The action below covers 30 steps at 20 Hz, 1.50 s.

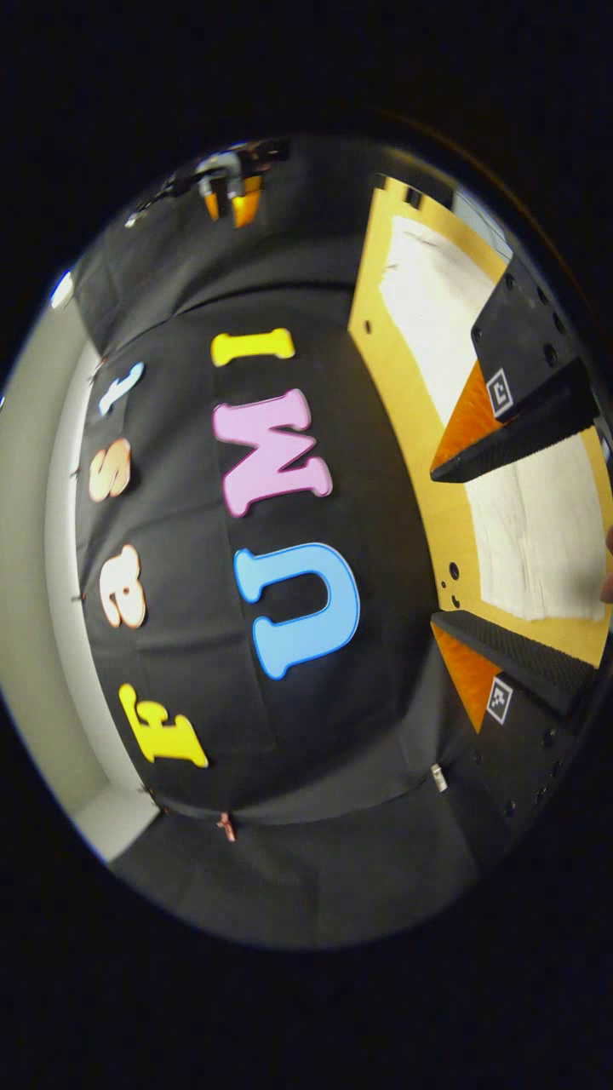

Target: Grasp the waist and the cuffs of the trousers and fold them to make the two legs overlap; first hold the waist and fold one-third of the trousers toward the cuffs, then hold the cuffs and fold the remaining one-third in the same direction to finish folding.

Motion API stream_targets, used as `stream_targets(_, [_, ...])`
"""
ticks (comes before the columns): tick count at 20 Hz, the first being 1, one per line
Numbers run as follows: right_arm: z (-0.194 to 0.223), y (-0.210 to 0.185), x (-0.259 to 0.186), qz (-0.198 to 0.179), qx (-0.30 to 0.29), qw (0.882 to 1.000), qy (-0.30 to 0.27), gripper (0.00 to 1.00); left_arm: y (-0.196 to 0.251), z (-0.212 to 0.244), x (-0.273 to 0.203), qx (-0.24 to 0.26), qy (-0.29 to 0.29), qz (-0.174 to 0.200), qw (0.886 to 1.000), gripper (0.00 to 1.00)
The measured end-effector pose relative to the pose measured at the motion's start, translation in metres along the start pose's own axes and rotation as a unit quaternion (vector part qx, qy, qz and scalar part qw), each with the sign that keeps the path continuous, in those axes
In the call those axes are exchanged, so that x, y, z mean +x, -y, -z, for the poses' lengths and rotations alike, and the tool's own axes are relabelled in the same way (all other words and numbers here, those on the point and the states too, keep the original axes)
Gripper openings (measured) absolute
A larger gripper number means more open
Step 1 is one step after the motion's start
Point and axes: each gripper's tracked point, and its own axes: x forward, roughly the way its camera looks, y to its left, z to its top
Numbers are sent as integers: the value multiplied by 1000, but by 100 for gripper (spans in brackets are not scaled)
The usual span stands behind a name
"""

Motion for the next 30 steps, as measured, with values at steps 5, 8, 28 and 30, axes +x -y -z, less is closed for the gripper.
stream_targets(5, [50,2,-9,4,-105,993,-47,97,14,81,-7,101,-70,65,990,97])
stream_targets(8, [78,-4,-13,-6,-138,988,-73,97,14,140,-10,151,-122,95,976,97])
stream_targets(28, [214,-22,-48,-29,-200,953,-227,97,-8,372,3,365,-291,247,849,94])
stream_targets(30, [223,-24,-48,-44,-215,948,-231,97,-13,374,16,368,-301,245,845,93])
